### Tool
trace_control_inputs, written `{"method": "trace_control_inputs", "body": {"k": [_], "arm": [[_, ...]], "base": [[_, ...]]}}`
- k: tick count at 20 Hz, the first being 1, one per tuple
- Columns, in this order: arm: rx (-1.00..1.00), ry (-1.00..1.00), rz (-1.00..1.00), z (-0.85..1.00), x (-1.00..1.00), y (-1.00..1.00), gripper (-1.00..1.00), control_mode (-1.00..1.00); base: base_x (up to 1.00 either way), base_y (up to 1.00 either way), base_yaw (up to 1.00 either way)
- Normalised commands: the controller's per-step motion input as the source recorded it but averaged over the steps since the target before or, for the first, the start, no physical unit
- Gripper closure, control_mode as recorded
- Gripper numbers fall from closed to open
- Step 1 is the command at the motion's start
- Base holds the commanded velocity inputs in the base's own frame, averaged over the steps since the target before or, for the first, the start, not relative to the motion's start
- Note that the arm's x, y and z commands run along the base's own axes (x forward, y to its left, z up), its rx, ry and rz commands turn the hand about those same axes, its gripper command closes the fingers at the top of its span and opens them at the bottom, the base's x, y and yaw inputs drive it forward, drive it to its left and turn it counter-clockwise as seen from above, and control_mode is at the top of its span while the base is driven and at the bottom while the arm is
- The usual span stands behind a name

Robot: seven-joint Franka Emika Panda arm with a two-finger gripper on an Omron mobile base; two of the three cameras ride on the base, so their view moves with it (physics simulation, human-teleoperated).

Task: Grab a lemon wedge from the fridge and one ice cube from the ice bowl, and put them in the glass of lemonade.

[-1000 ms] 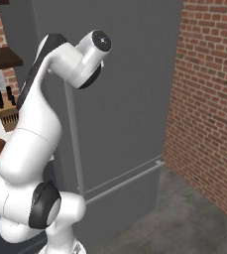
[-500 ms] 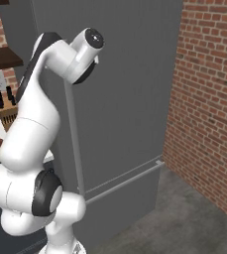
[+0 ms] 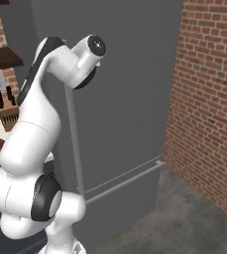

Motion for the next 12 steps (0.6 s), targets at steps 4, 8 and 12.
{"method": "trace_control_inputs", "body": {"k": [4, 8, 12], "arm": [[0.0, 0.0, 0.0, 0.0, 0.0, 0.05, 1.0, -1.0], [0.0, 0.0, 0.0, 0.0, 0.0, 0.14, 1.0, -1.0], [0.0, 0.01, 0.0, 0.0, 0.0, 0.09, 1.0, -1.0]], "base": [[0.0, 0.0, 0.0], [0.0, 0.0, 0.0], [0.0, 0.0, 0.0]]}}
